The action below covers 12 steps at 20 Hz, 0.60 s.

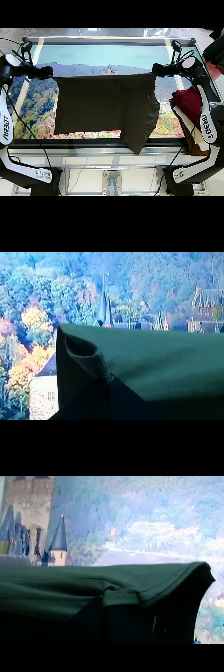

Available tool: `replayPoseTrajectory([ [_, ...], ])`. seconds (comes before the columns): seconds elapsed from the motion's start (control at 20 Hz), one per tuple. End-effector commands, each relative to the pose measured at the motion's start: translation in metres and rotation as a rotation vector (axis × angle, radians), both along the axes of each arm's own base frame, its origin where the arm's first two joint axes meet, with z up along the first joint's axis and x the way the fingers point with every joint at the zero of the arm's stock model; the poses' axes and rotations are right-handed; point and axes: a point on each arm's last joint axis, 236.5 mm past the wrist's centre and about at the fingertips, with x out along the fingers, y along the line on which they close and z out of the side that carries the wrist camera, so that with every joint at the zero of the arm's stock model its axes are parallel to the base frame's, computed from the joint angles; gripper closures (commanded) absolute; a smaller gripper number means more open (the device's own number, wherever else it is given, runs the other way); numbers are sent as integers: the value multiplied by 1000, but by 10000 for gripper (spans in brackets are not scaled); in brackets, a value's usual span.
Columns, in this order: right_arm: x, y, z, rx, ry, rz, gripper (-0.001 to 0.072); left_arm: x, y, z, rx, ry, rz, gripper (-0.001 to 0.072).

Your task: Fold the shirts.

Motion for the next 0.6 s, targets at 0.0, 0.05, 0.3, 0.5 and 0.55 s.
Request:
replayPoseTrajectory([
  [0.0,-40,-17,-19,-131,153,65,701,-37,-12,-17,-22,124,-40,700],
  [0.05,-49,-18,-29,-138,192,74,701,-48,-14,-30,-29,158,-38,700],
  [0.3,-94,-9,-103,-121,355,77,701,-82,-18,-90,-50,271,-10,700],
  [0.5,-127,-4,-145,-119,456,86,700,-99,-22,-109,-61,326,-12,699],
  [0.55,-131,-4,-149,-119,468,86,699,-101,-22,-112,-62,335,-12,699],
])
